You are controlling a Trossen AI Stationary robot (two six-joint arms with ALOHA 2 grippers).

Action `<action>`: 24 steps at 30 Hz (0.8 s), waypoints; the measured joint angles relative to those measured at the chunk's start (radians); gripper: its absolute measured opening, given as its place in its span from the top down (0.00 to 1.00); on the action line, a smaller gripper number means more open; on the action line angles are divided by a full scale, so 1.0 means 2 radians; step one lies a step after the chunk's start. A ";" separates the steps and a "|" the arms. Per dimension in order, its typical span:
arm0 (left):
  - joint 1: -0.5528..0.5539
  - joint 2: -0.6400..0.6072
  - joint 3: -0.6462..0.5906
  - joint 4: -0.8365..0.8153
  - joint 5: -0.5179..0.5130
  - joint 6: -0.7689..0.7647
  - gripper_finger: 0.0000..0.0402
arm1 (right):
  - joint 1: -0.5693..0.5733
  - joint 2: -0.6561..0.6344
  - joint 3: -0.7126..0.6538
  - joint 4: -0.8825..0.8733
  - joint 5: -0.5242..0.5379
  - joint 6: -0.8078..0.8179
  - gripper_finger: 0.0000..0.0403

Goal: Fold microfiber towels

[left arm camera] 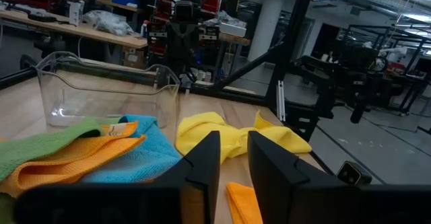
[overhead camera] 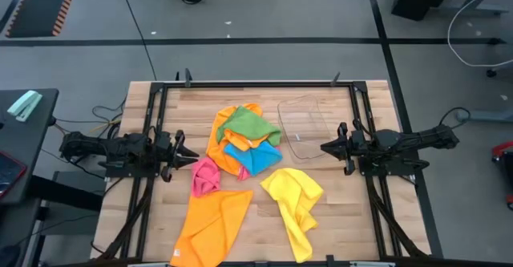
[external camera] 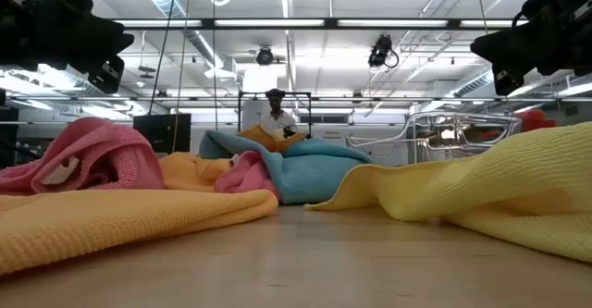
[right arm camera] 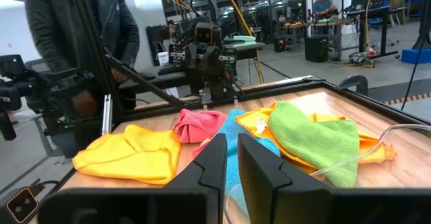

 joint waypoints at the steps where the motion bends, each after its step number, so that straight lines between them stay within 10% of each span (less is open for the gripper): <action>1: 0.000 0.000 0.000 0.000 0.000 0.001 0.78 | 0.000 0.000 0.000 0.000 0.000 0.000 0.89; 24: 0.000 0.000 0.000 0.000 0.000 0.001 0.78 | 0.000 0.000 0.000 0.000 0.000 0.000 0.89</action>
